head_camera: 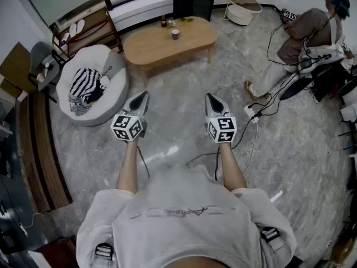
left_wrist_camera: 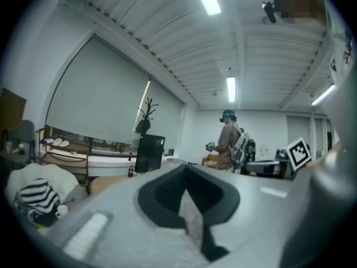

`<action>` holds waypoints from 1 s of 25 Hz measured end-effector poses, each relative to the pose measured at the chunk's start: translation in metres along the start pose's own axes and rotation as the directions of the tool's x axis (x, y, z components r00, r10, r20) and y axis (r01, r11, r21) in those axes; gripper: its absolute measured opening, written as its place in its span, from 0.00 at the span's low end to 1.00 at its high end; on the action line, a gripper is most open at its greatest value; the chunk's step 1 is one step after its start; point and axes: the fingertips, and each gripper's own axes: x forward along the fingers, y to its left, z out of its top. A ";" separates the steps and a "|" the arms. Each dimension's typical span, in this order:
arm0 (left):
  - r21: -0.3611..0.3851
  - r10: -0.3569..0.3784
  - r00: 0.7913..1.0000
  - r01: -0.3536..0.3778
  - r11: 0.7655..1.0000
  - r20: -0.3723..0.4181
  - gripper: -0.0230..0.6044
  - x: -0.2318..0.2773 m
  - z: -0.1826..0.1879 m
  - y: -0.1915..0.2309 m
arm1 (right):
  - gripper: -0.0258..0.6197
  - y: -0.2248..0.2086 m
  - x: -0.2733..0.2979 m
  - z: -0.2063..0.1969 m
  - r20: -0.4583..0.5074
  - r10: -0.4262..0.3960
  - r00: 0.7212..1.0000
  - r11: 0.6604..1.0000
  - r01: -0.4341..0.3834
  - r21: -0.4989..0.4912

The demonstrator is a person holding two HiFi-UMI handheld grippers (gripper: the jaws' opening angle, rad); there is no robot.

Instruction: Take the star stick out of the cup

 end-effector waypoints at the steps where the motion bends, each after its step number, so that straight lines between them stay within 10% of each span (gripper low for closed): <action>1: -0.001 0.003 1.000 -0.003 1.000 -0.001 0.04 0.001 -0.001 -0.005 | 0.05 -0.003 -0.003 -0.001 -0.002 0.003 1.000 1.000 -0.003 0.002; 25: -0.015 0.035 0.999 -0.035 0.999 -0.003 0.04 0.055 -0.011 -0.091 | 0.05 -0.060 -0.042 -0.027 -0.030 0.116 0.993 0.993 -0.115 0.014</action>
